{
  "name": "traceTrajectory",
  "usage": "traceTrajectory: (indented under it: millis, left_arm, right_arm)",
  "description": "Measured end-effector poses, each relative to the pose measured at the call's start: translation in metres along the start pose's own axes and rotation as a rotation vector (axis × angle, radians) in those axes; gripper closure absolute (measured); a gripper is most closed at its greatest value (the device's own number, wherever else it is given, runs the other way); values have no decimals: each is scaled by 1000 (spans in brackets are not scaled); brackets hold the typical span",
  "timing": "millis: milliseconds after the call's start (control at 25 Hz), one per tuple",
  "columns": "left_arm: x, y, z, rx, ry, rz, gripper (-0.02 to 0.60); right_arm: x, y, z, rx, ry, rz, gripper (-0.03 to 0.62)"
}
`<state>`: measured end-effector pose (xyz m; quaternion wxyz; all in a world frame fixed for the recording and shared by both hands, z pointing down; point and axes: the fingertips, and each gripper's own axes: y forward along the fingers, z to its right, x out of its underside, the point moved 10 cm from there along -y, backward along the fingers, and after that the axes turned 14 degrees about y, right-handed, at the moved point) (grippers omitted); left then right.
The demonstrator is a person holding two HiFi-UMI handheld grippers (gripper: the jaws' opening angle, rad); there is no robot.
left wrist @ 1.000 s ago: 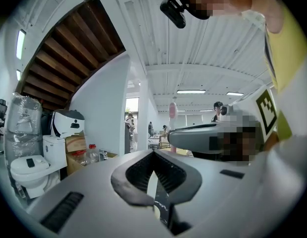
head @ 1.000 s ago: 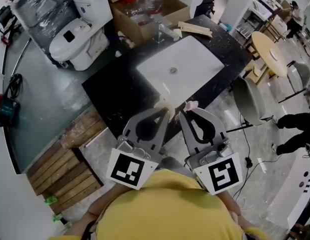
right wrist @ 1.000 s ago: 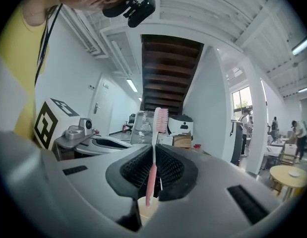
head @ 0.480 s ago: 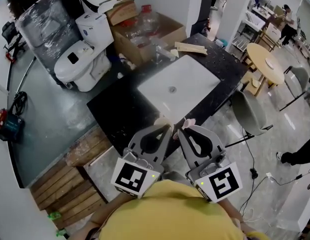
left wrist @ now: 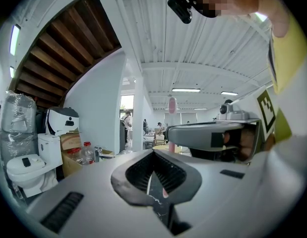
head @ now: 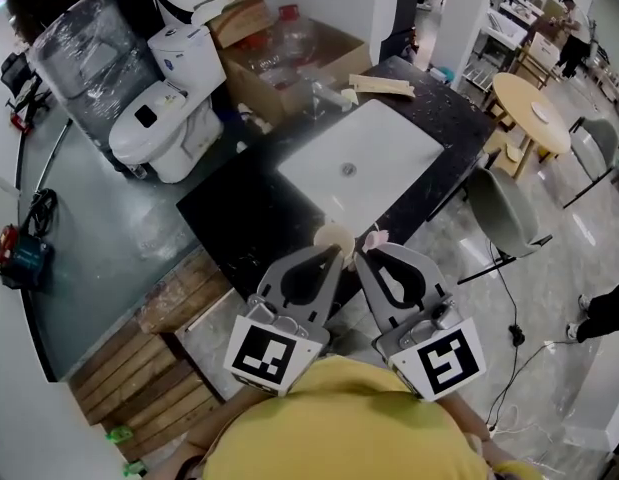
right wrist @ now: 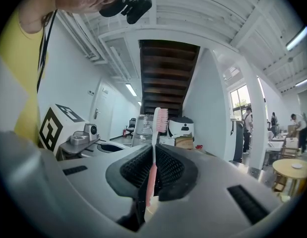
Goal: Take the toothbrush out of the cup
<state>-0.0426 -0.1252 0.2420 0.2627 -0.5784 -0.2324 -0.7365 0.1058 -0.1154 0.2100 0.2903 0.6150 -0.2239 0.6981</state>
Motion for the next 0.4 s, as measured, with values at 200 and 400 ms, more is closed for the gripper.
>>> traceTrajectory:
  millis: [200,400]
  left_arm:
    - [8,-5,-1,15,6,-1,571]
    - [16,-9,-2,16,8,7,571]
  right_arm:
    - [9,0,-5,36,25,16,560]
    - [18,0,-9,52,31,24,560]
